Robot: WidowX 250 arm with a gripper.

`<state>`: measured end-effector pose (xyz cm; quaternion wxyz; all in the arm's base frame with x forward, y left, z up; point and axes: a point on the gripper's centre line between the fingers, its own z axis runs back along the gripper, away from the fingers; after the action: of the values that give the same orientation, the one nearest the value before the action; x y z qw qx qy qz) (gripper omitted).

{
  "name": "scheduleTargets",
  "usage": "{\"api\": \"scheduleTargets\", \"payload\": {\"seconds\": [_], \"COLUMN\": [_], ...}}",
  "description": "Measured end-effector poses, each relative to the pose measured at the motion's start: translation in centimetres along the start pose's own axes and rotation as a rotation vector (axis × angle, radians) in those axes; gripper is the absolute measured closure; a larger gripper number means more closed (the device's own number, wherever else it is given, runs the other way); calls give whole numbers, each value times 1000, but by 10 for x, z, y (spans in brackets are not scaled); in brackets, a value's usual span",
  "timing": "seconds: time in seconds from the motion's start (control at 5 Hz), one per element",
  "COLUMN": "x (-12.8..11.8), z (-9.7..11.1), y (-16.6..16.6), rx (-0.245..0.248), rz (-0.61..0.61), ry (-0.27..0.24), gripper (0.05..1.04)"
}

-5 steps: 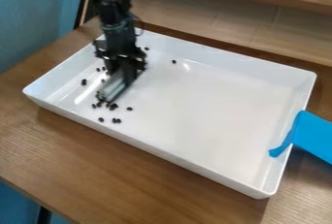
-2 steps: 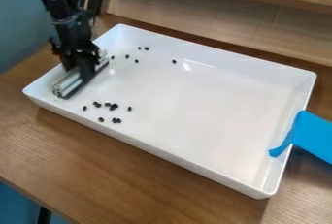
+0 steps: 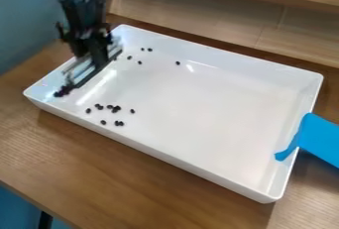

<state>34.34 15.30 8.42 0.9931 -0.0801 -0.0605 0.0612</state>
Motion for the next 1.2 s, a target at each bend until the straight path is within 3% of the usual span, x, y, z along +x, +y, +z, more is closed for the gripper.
{"api": "scheduleTargets", "payload": {"seconds": [0.2, 0.4, 0.6, 1.0, 1.2], "x": [-6, -17, -33, -41, -40], "z": [9, 8, 0, -24, -26], "y": [-28, -43, -55, -63, -70], "rx": [-43, -53, -58, -30, -29], "rz": [4, 20, 36, 39, 54], "ry": [-8, -6, 2, -23, -25], "gripper": [697, 697, 697, 697, 697]}}
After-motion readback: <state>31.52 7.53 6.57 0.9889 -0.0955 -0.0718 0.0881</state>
